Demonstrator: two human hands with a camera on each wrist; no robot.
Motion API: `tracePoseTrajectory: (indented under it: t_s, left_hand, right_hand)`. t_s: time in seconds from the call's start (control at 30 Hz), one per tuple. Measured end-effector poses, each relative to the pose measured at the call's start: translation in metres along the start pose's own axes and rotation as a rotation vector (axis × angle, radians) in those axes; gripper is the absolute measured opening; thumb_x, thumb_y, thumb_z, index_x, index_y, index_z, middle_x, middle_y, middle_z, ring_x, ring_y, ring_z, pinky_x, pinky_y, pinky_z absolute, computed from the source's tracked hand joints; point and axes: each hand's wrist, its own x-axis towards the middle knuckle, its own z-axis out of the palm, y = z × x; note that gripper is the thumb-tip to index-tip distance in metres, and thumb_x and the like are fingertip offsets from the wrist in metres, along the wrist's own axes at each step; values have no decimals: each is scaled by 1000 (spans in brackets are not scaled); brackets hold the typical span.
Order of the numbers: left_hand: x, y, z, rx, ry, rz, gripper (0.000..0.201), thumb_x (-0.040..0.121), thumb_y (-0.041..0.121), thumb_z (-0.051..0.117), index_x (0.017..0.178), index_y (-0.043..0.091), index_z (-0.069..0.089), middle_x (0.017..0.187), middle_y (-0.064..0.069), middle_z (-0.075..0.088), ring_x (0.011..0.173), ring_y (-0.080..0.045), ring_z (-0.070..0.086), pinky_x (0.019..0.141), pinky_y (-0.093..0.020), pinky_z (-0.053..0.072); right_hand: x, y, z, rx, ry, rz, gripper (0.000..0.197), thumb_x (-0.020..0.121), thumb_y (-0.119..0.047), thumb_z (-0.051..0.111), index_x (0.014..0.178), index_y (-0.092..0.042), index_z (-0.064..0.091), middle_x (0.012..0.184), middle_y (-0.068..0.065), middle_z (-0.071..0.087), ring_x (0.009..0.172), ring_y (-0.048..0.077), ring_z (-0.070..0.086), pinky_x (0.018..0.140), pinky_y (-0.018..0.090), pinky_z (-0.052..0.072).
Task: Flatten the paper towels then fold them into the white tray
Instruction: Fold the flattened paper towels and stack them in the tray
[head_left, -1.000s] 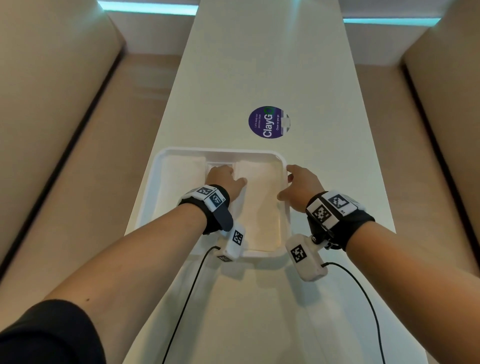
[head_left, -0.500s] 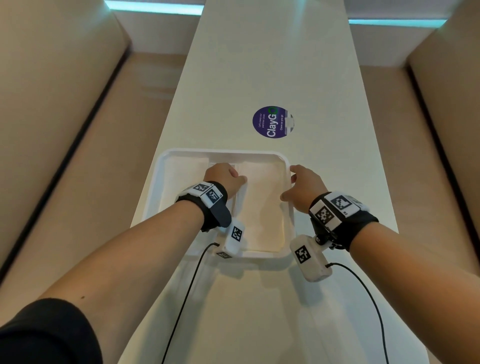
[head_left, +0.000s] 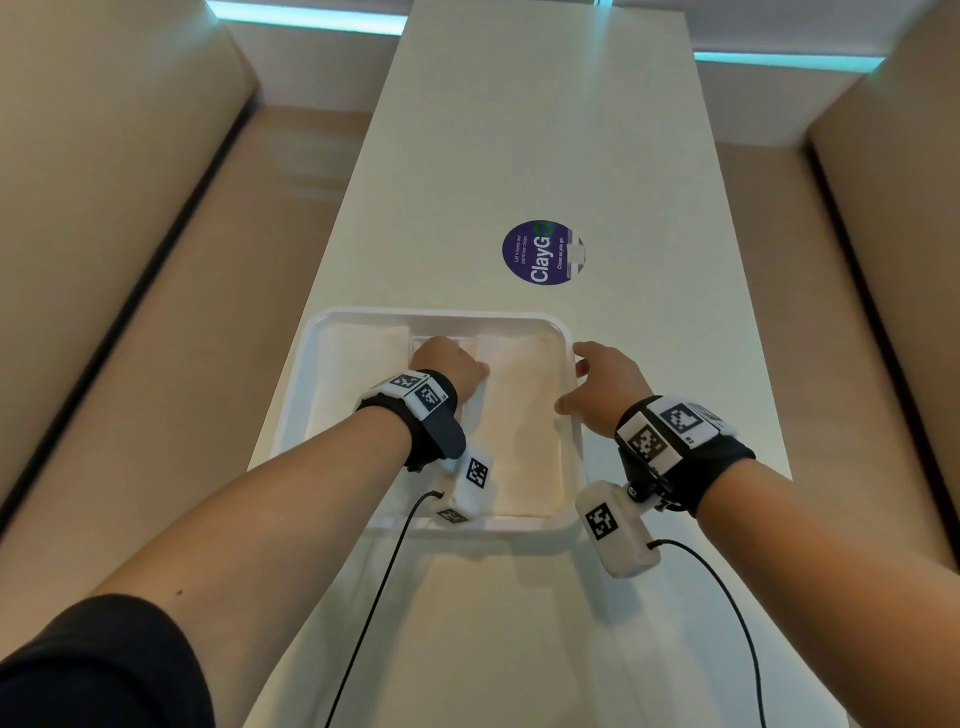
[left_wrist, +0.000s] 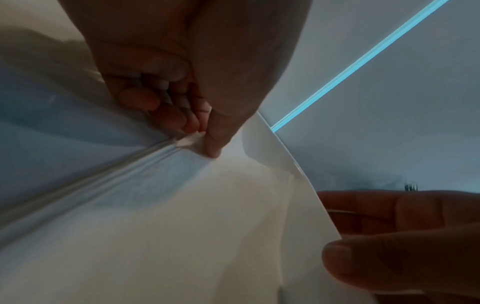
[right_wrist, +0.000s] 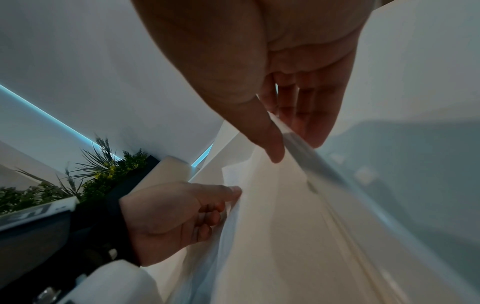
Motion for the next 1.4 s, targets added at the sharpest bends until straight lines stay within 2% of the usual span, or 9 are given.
tracePoseTrajectory:
  t_s: [0.17,0.23,0.3,0.37,0.8,0.93,1.17,1.3,1.4]
  left_hand:
    - [0,-2,-5,27,37,1,39,87,19,62,55,14,39,55,0,37,55,-22,40,55,-25,34]
    - [-1,0,-6,26,51,1,26,86,28,67,86,5,56,84,-6,54,81,-27,54,67,-29,44]
    - [0,0,-5,13,95,-16,56,83,34,70,122,0,47,121,-12,53,110,-30,54,90,-37,47]
    - [-1,1,-4,17,94,-8,63,84,35,70,130,1,42,130,-14,52,118,-31,52,95,-37,45]
    - [-15,5,-8,102,-32,-3,61,87,39,66,129,-2,50,127,-18,59,114,-32,57,86,-33,46]
    - [-27,2,-14,65,-29,33,63,89,39,64,138,3,44,140,-10,50,125,-27,50,100,-31,39]
    - [-45,-30,-56,-106,128,83,23,89,21,64,111,14,59,116,-6,62,104,-26,62,94,-35,49]
    - [-49,-53,-76,166,174,22,41,93,16,54,134,15,50,137,-7,48,119,-27,51,93,-29,40]
    - [-50,-64,-76,382,42,-16,57,94,15,48,148,24,32,152,-8,29,135,-32,36,108,-39,36]
  right_hand:
    - [1,1,1,13,0,5,70,76,-2,73,138,-10,43,122,8,58,114,25,54,92,37,50]
    - [2,1,1,17,-4,9,71,76,-3,73,139,-10,42,122,8,57,114,25,54,91,37,50]
    - [2,0,1,16,-15,8,72,76,-3,74,140,-10,42,123,8,57,114,25,54,92,39,51]
    - [2,0,0,16,-20,9,72,76,-3,74,140,-11,42,123,8,57,113,26,55,92,41,51]
    - [3,4,8,114,-19,51,78,78,-1,67,146,-19,32,104,4,56,98,28,63,80,45,57]
    - [-1,6,8,121,-28,58,77,80,-2,67,146,-20,31,112,7,59,96,28,64,76,45,59]
    - [-12,10,14,121,-7,78,62,89,-12,60,144,-18,34,120,12,56,84,30,67,68,44,60]
    - [-16,12,17,118,-5,85,56,90,-10,57,142,-17,37,118,13,58,85,32,67,66,44,60]
    - [-19,12,19,121,0,97,57,90,-9,57,143,-16,36,122,14,56,88,33,66,68,46,60]
